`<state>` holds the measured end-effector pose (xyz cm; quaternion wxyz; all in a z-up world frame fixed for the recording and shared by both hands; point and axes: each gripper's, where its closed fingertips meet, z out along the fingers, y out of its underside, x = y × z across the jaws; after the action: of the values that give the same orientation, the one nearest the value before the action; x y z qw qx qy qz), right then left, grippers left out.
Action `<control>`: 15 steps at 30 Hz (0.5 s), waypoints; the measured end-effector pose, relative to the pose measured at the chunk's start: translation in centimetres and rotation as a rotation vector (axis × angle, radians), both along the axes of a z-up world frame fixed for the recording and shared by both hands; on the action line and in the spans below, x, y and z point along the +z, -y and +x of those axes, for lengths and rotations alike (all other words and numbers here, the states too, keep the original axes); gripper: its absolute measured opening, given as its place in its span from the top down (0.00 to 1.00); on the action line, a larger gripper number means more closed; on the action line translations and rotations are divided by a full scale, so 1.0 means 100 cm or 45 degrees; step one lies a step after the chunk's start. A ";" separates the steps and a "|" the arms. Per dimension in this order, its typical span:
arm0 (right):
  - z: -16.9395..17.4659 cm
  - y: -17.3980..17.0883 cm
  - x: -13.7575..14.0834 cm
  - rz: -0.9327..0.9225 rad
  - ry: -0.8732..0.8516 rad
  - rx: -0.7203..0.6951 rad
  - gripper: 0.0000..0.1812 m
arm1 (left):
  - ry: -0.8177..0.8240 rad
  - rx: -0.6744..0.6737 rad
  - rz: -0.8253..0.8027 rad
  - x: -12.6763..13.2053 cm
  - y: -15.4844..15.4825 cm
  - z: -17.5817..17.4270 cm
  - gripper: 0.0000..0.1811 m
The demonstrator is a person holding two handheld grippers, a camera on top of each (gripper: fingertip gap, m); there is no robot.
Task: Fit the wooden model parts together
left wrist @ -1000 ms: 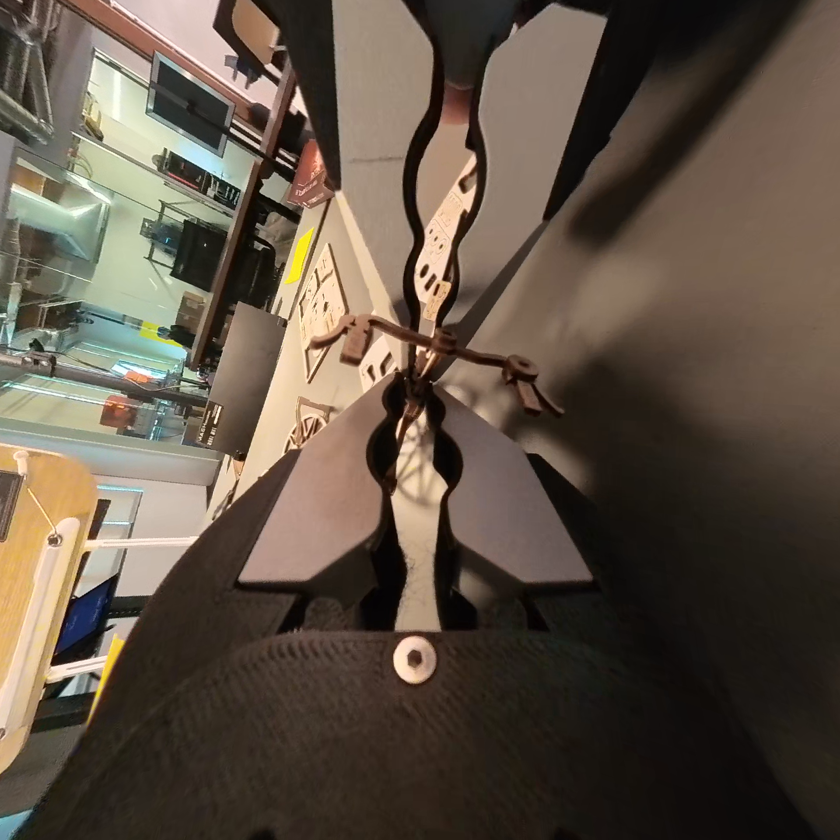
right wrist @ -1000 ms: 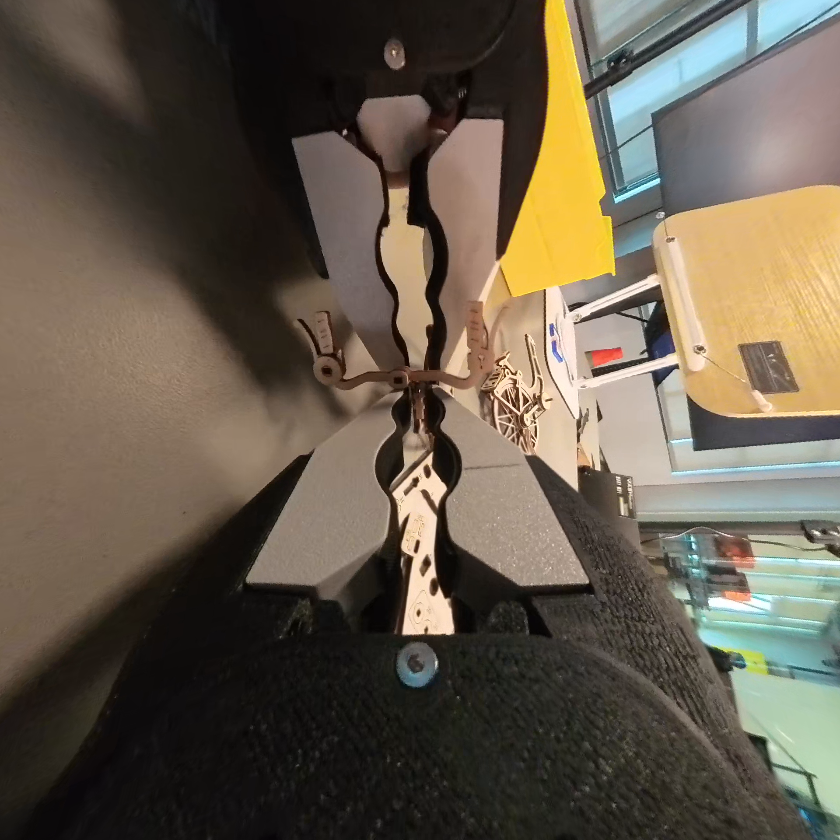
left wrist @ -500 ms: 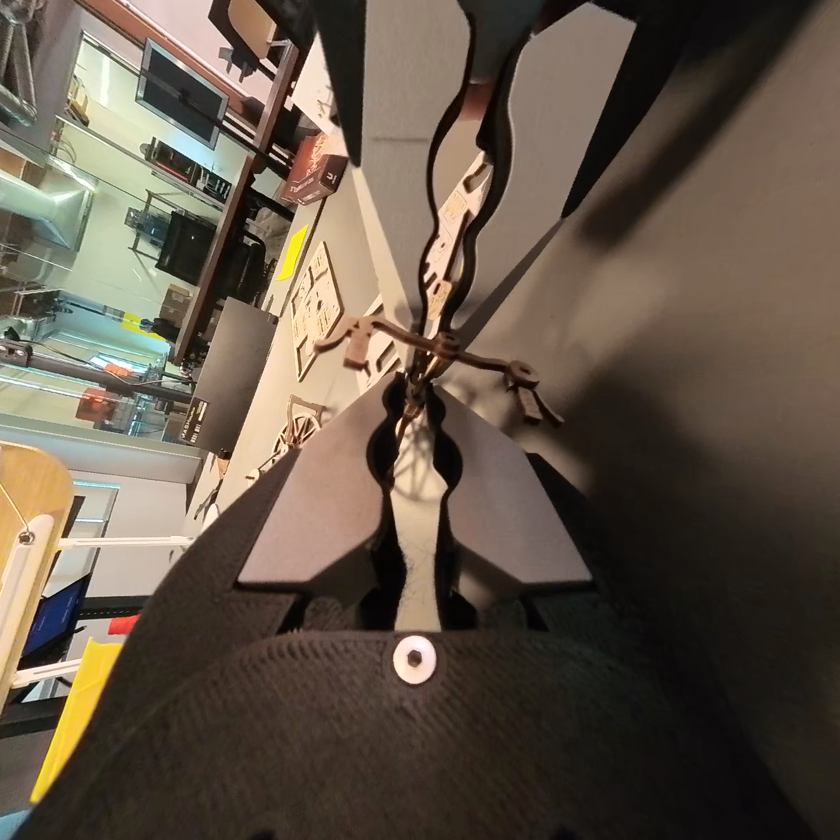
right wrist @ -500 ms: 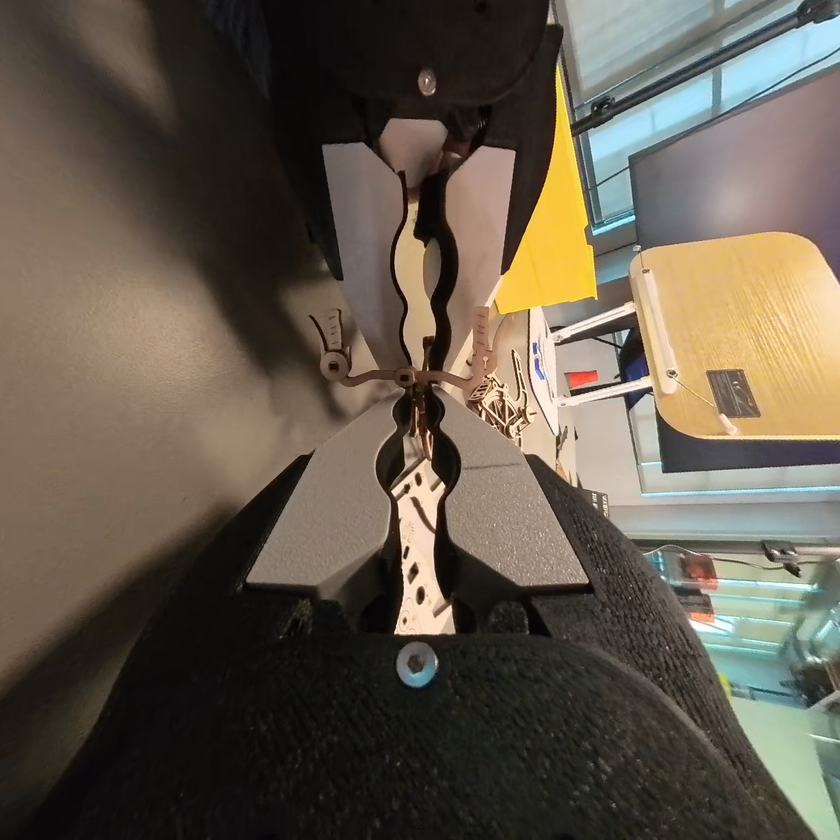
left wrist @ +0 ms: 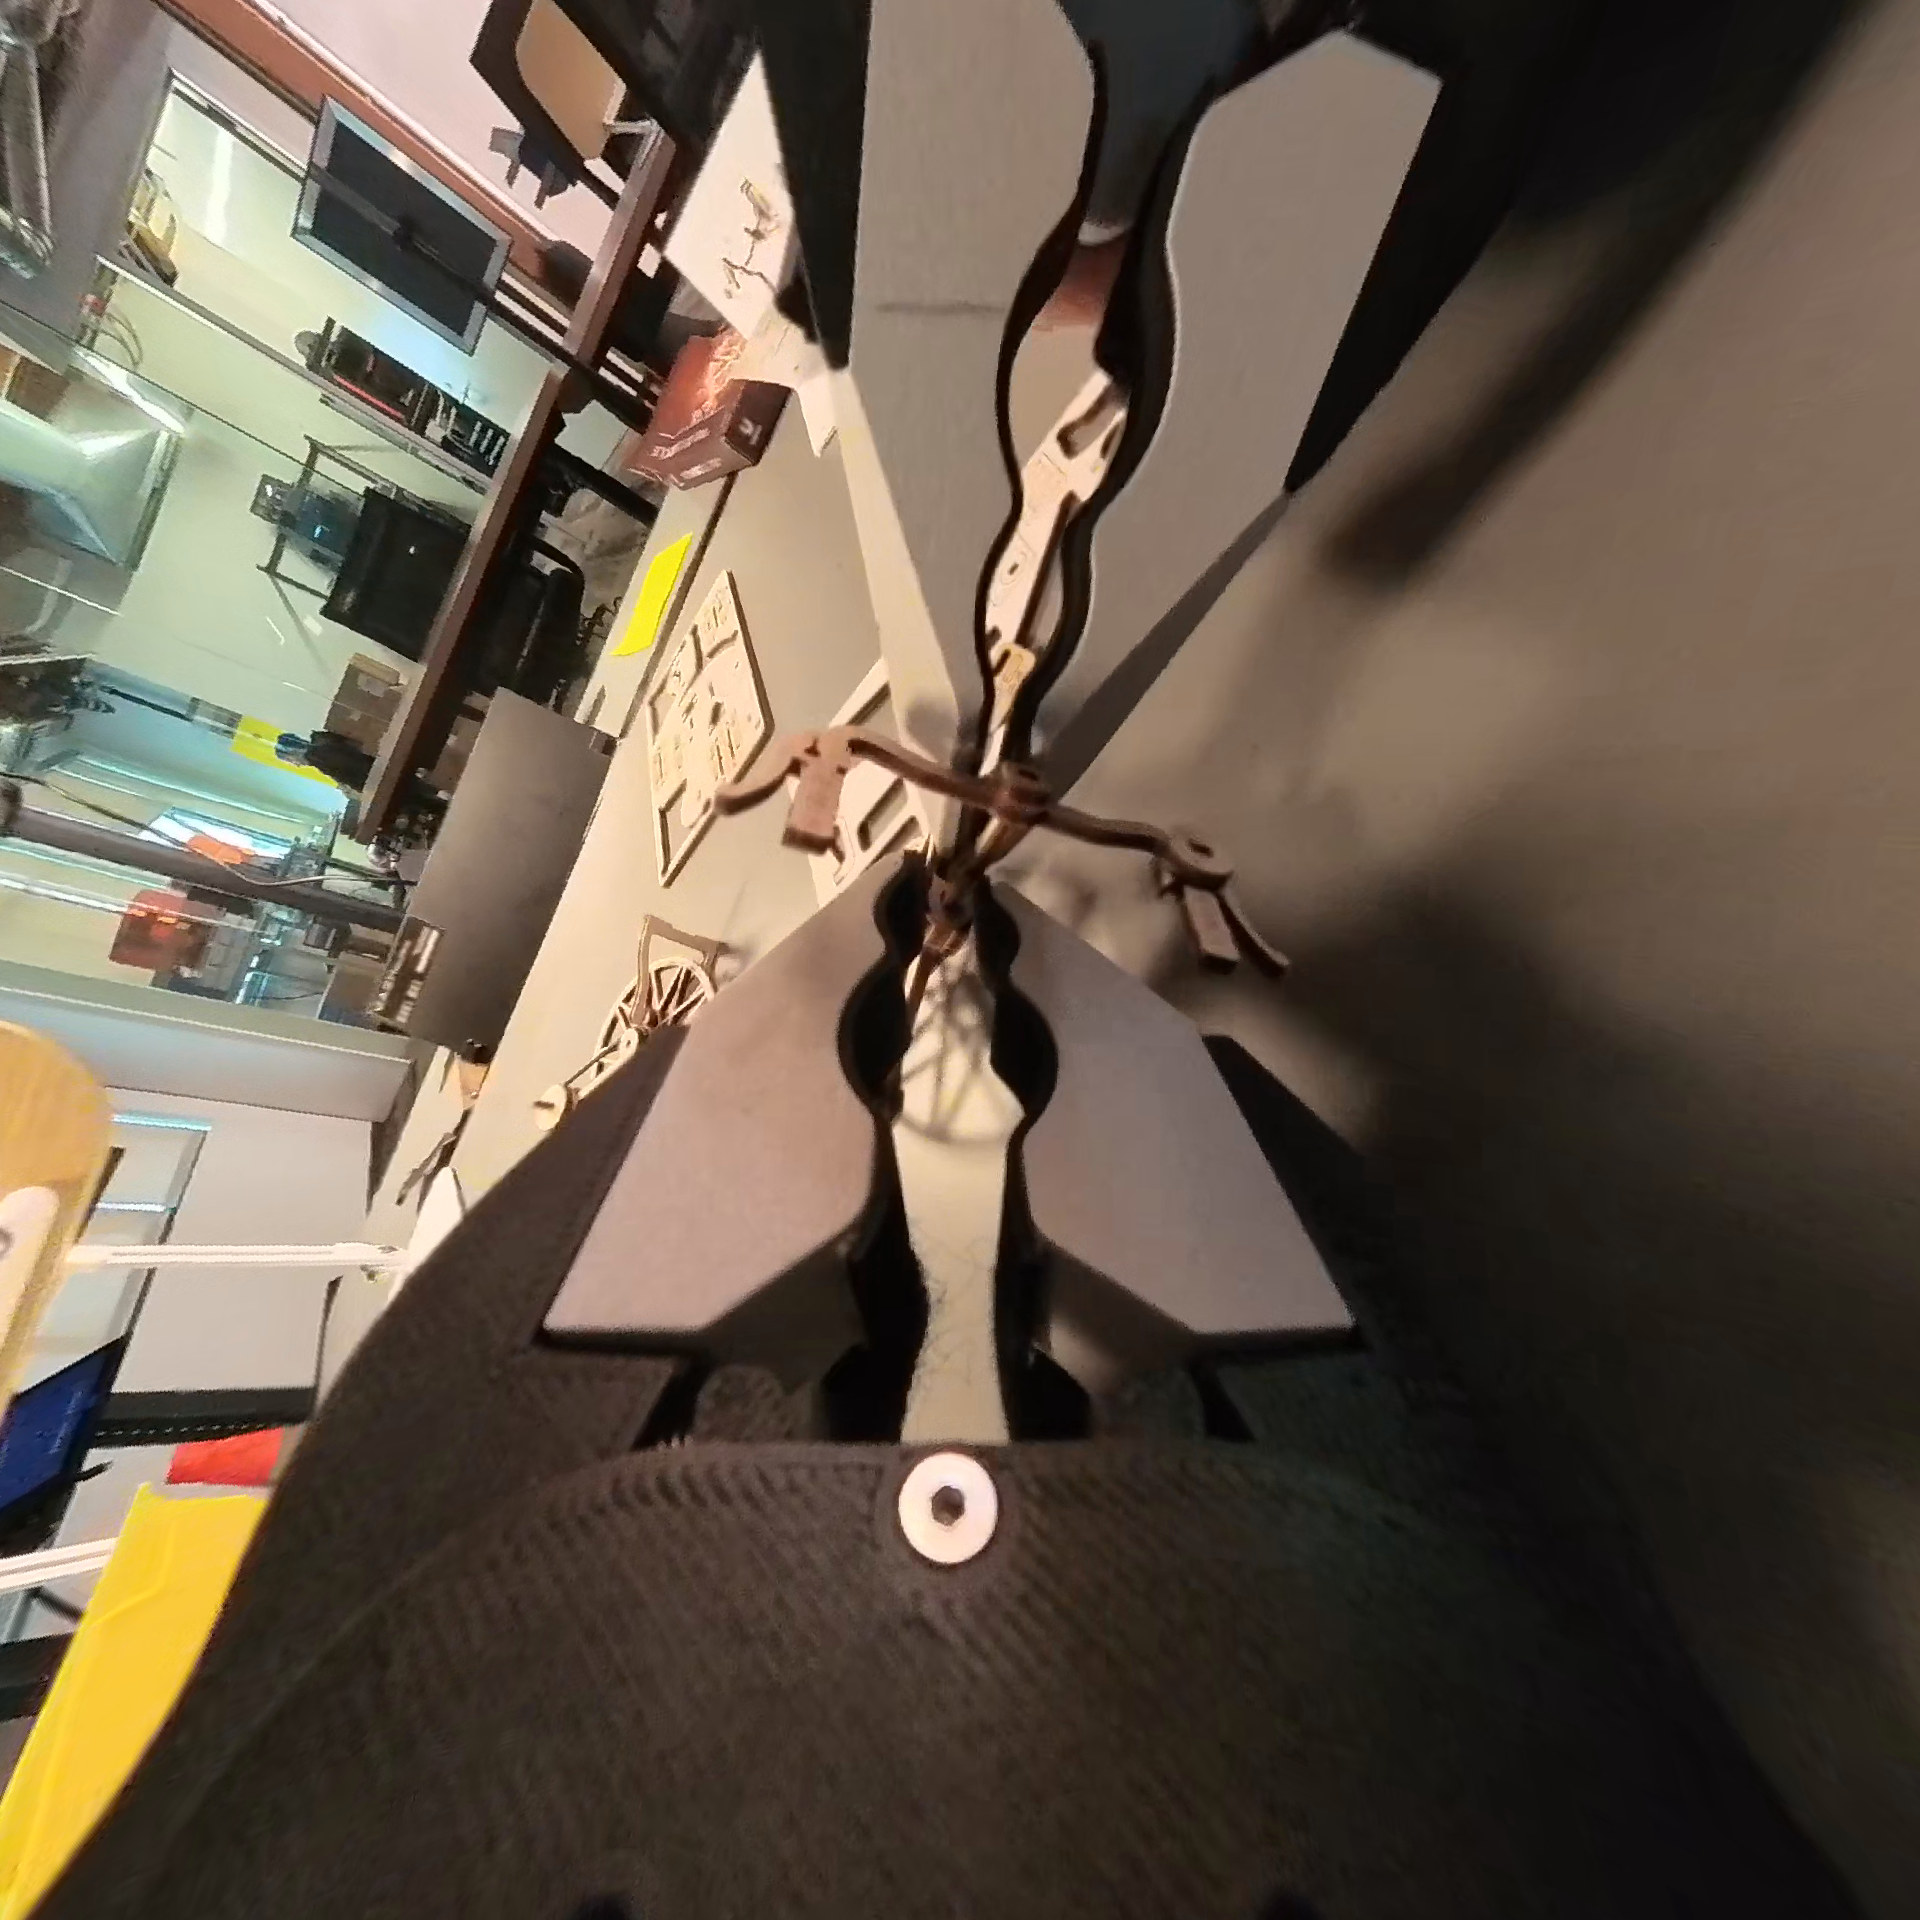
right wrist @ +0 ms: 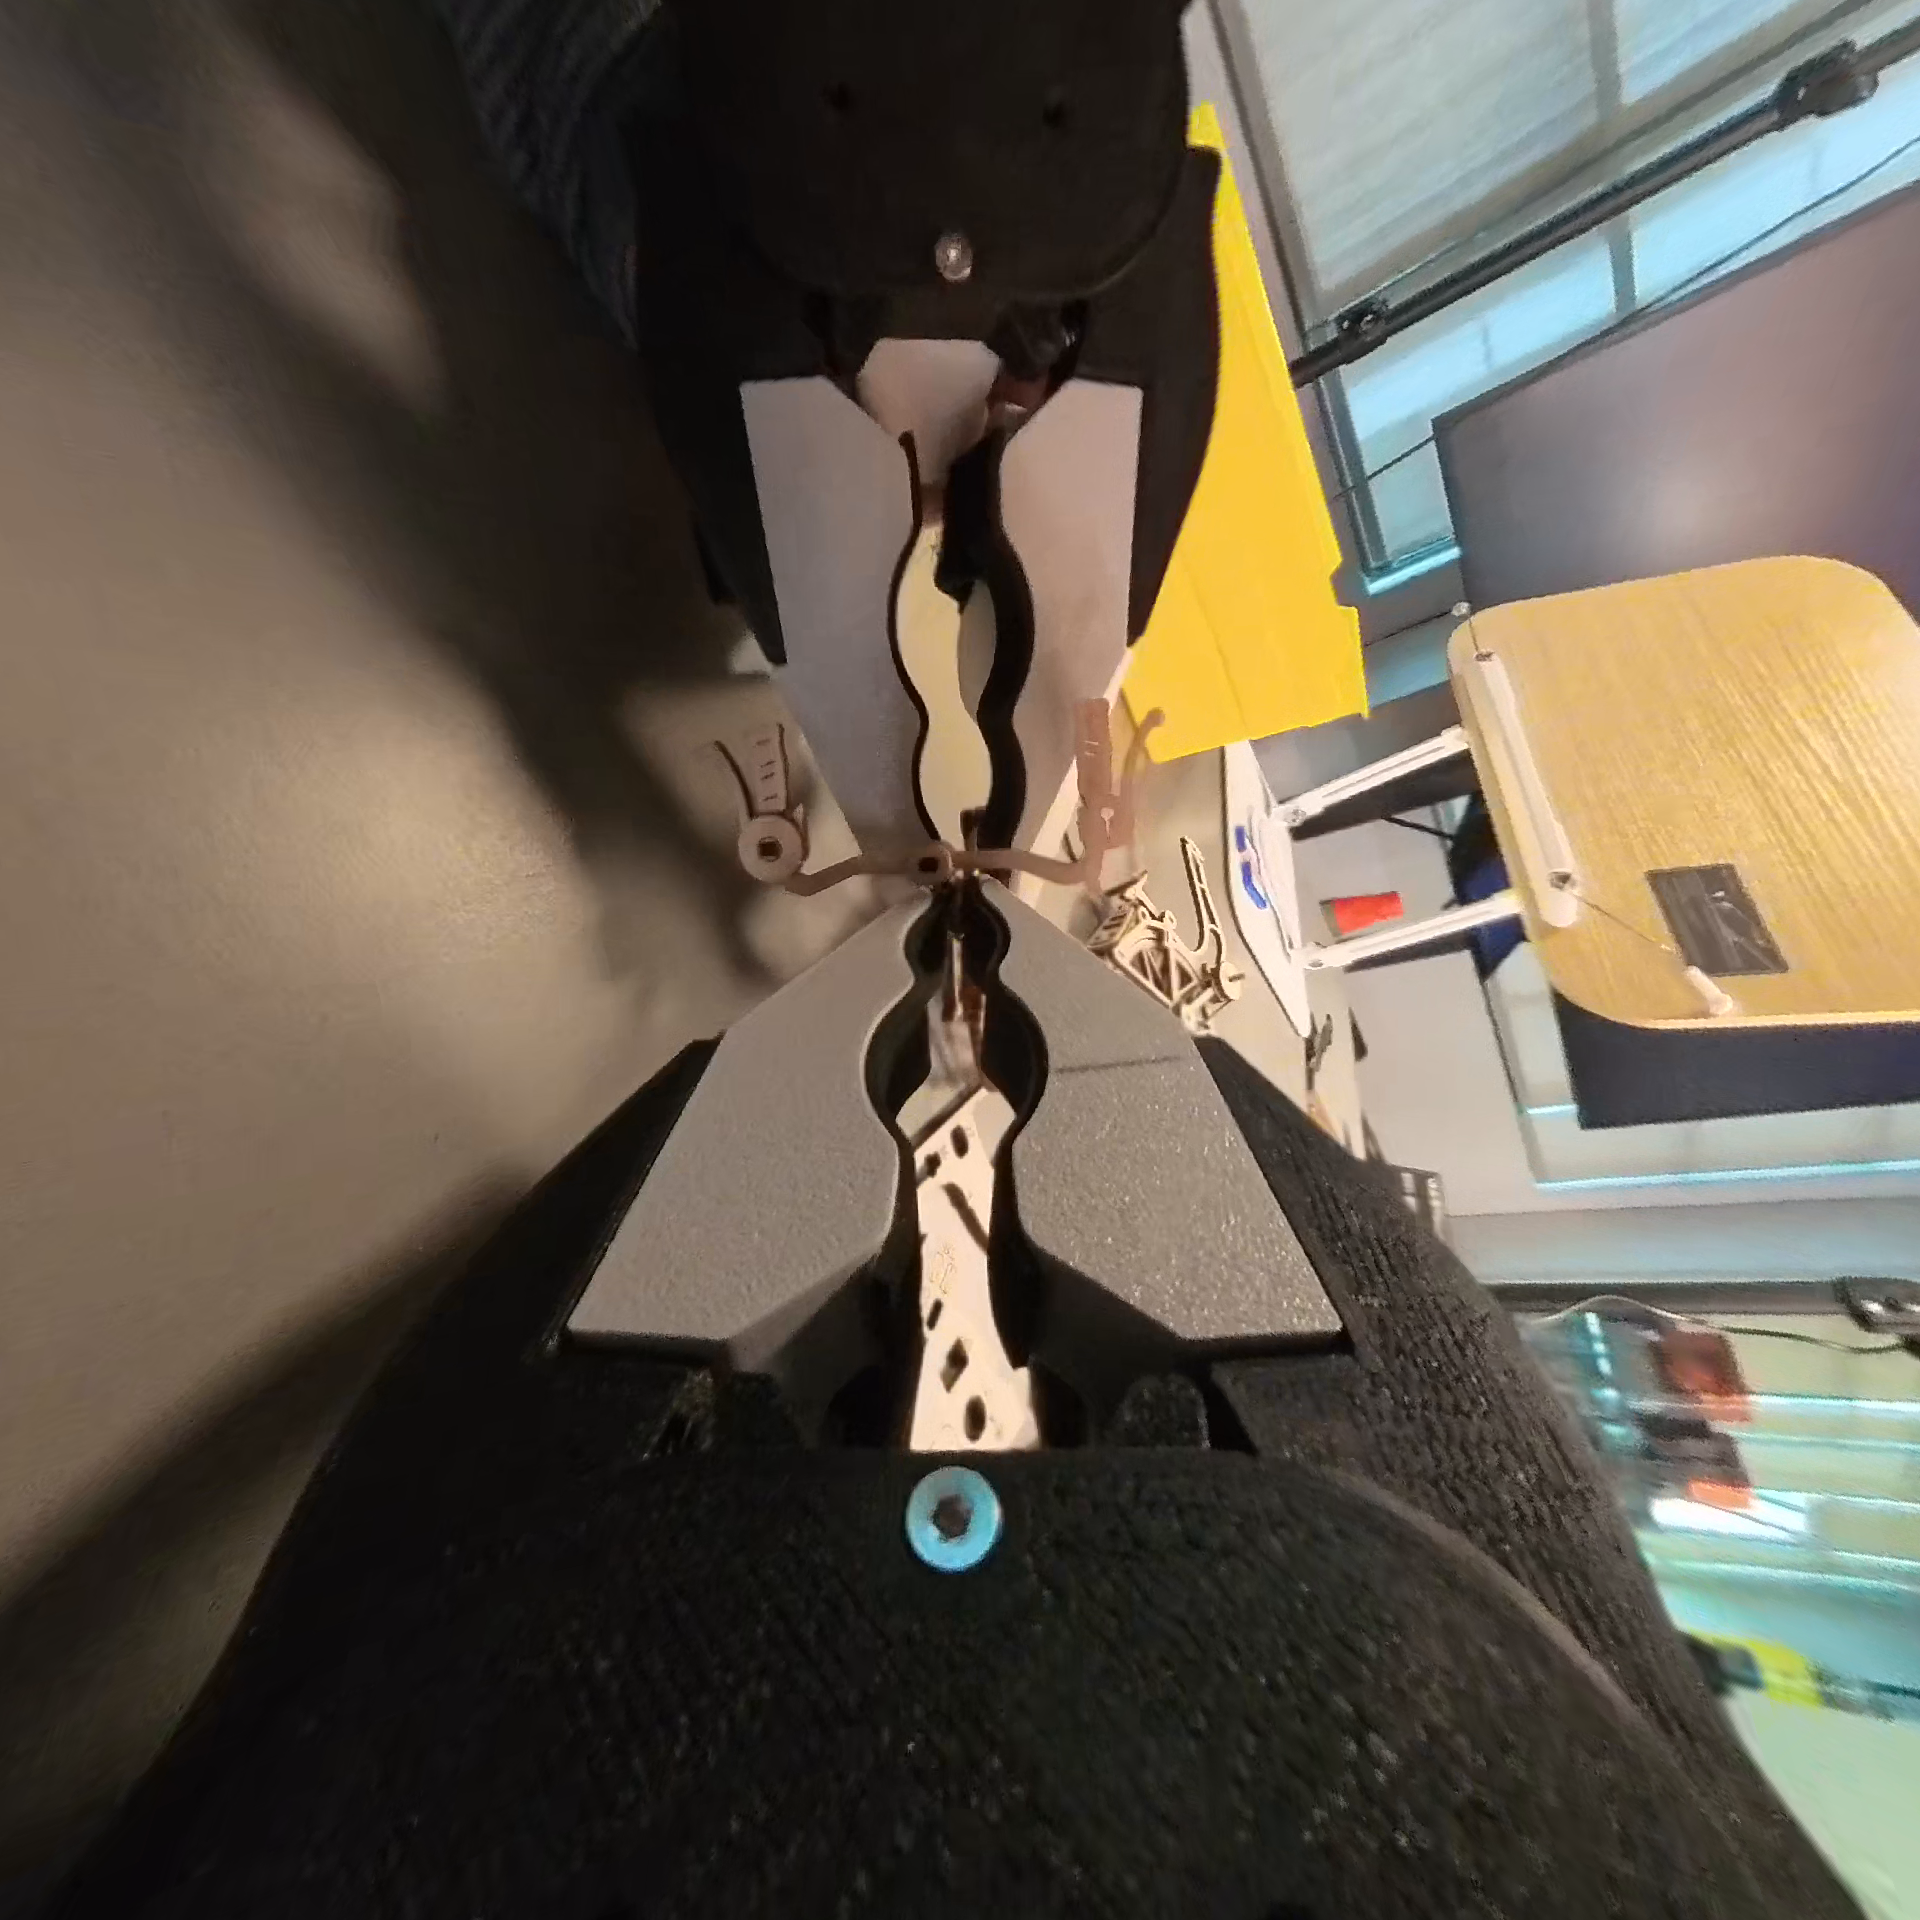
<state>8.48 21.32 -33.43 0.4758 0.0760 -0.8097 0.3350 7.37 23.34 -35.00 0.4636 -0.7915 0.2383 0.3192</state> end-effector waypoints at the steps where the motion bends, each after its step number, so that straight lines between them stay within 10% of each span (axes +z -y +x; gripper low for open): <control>1: 0.000 0.000 0.001 -0.026 0.017 0.001 1.00 | 0.009 -0.001 0.007 0.001 0.000 0.000 0.96; 15: 0.004 -0.010 0.059 -0.890 0.610 0.157 1.00 | 0.143 0.042 0.339 0.044 0.007 -0.011 0.95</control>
<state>8.85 22.31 -27.55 0.2505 -0.1215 -0.7289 0.6254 6.28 22.61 -30.59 0.5718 -0.7434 0.1546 0.3106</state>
